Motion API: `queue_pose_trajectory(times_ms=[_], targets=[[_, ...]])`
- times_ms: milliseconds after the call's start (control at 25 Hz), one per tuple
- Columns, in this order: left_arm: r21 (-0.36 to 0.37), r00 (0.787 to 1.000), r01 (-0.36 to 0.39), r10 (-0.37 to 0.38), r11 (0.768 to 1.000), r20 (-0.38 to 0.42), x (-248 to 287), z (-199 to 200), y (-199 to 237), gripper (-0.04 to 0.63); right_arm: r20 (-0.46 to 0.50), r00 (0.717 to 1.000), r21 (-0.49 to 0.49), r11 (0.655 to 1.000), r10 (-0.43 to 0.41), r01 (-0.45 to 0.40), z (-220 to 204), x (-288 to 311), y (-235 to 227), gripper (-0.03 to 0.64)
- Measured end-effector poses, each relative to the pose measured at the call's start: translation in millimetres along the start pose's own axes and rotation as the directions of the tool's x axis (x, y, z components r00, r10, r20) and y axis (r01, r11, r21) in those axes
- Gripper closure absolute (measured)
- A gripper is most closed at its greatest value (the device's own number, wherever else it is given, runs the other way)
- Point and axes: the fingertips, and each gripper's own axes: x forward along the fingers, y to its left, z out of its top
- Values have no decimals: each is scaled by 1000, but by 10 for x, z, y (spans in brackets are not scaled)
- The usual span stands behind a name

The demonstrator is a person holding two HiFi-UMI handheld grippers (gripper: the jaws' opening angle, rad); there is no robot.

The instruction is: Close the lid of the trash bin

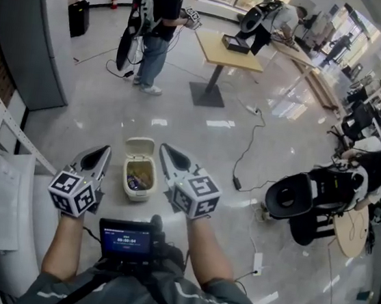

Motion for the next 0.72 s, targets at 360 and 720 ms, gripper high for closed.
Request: queue_pose_trajectory(times_ms=[360, 720], targets=[[22, 1000, -29, 29, 999, 11, 1025, 281, 133, 600, 16, 999, -2, 999, 52, -52, 250, 480, -920, 604], [23, 994, -105, 105, 994, 7, 1530, 384, 322, 600, 22, 991, 1, 992, 129, -129, 357, 912, -1425, 604]])
